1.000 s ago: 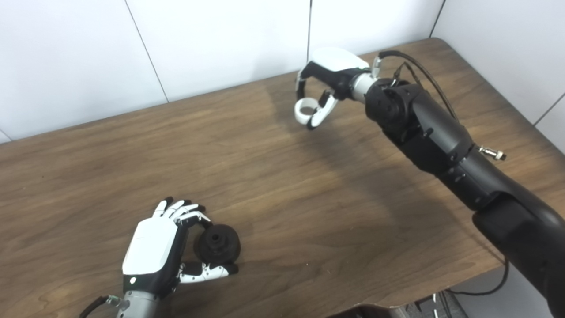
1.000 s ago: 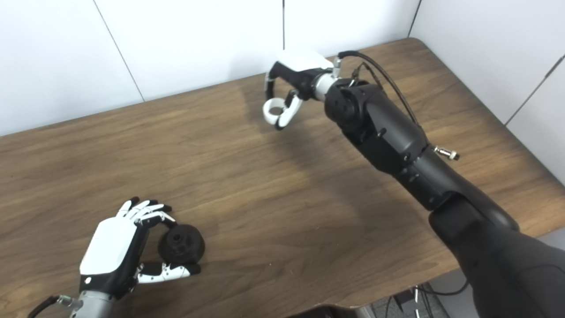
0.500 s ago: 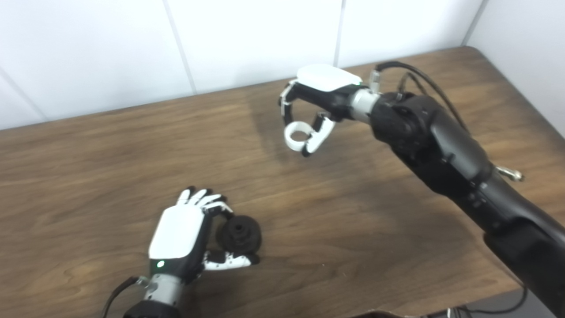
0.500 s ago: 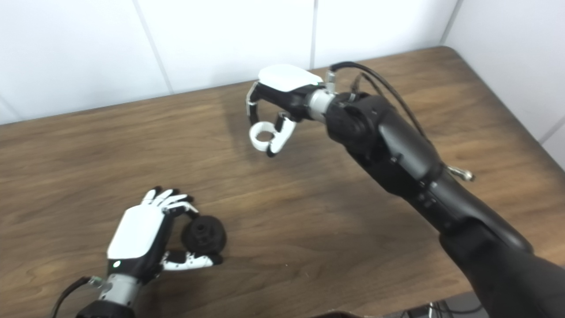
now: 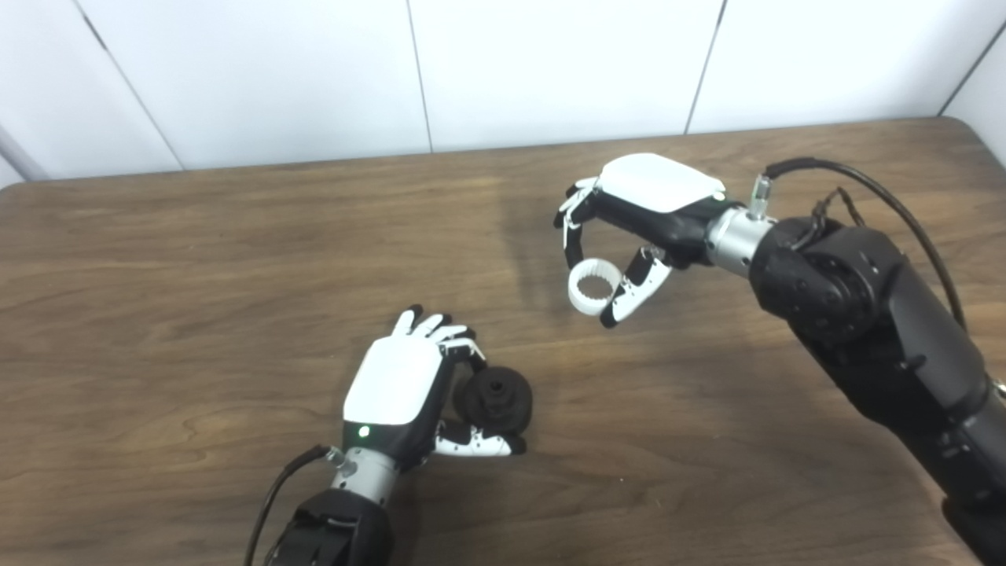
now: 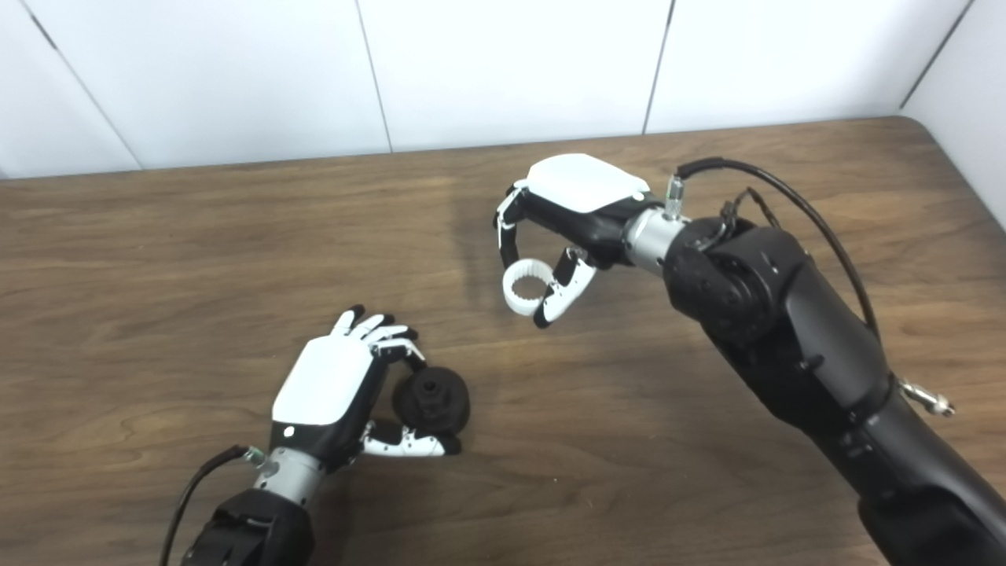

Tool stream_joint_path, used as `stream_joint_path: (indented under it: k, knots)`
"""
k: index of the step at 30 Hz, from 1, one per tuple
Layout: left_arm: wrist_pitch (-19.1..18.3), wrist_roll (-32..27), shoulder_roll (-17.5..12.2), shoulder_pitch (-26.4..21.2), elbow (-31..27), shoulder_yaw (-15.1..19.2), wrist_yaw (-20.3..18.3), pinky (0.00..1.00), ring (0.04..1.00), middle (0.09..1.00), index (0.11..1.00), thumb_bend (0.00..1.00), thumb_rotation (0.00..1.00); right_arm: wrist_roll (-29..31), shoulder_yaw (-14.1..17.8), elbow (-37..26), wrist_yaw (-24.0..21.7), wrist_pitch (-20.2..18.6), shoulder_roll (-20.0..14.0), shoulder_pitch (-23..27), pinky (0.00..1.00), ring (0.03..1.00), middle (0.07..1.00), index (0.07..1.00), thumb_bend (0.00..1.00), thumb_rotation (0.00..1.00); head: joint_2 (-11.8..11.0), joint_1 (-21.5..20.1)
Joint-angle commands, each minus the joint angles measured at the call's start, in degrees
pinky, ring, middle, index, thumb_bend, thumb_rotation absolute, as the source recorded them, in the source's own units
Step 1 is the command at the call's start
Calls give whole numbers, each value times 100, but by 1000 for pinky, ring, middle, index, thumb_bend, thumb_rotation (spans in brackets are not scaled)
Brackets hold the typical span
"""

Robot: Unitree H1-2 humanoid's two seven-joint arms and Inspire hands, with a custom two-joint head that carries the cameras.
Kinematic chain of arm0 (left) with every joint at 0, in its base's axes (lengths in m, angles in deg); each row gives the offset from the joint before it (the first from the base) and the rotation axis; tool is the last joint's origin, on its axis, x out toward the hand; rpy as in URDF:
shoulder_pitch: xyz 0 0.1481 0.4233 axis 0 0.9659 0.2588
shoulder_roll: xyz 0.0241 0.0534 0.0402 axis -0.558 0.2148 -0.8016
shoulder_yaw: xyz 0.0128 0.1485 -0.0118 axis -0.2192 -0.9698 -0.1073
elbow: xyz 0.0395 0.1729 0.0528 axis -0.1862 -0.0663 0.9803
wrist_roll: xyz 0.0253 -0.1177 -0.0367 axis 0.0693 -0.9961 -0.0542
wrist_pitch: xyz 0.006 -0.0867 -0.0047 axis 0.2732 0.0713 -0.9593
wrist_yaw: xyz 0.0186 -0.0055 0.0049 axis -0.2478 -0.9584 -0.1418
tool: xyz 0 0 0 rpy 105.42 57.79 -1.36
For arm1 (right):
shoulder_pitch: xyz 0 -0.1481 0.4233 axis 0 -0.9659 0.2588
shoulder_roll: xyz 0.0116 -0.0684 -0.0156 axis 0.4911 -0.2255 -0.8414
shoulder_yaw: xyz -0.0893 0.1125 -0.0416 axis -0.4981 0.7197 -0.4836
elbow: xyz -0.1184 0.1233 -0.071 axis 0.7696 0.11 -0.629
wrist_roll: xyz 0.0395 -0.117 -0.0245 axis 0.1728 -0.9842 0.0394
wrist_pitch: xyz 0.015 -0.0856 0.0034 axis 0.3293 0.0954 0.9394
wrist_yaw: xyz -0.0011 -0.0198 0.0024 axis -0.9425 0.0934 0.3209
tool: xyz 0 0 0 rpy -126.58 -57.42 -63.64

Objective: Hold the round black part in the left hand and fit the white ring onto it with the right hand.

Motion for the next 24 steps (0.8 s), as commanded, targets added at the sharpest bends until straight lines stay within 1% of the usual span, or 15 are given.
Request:
stream_joint_path:
  k: [1,4,8,12,19,22,24]
  knots:
    - [-28,120,14,76,147,-163,-374,997,896,806,487,521,57,65,130,-215,142,222,6,105,922,906,800,484,524,135,17,40]
    - [-70,189,23,63,123,-191,-436,996,898,810,488,520,58,110,156,-301,72,255,64,32,937,916,806,484,524,136,53,96]
    - [-115,227,49,54,99,-212,-493,995,899,804,487,520,59,93,128,-442,-40,207,140,-25,942,921,808,484,525,137,85,124]
    - [-127,200,68,44,118,-222,-458,998,896,802,486,521,58,74,96,-555,-131,187,237,-59,959,920,806,484,525,137,117,135]
    - [-142,214,92,22,100,-236,-468,988,891,801,485,521,58,44,35,-623,-206,252,358,-139,940,919,807,485,524,137,193,124]
    - [-138,199,95,22,107,-234,-456,986,891,802,485,520,57,54,12,-630,-165,341,406,-198,933,917,803,484,524,136,193,124]
    - [-132,191,96,17,113,-231,-445,984,891,801,485,520,57,34,-5,-629,-161,372,451,-209,927,914,801,484,524,137,232,100]
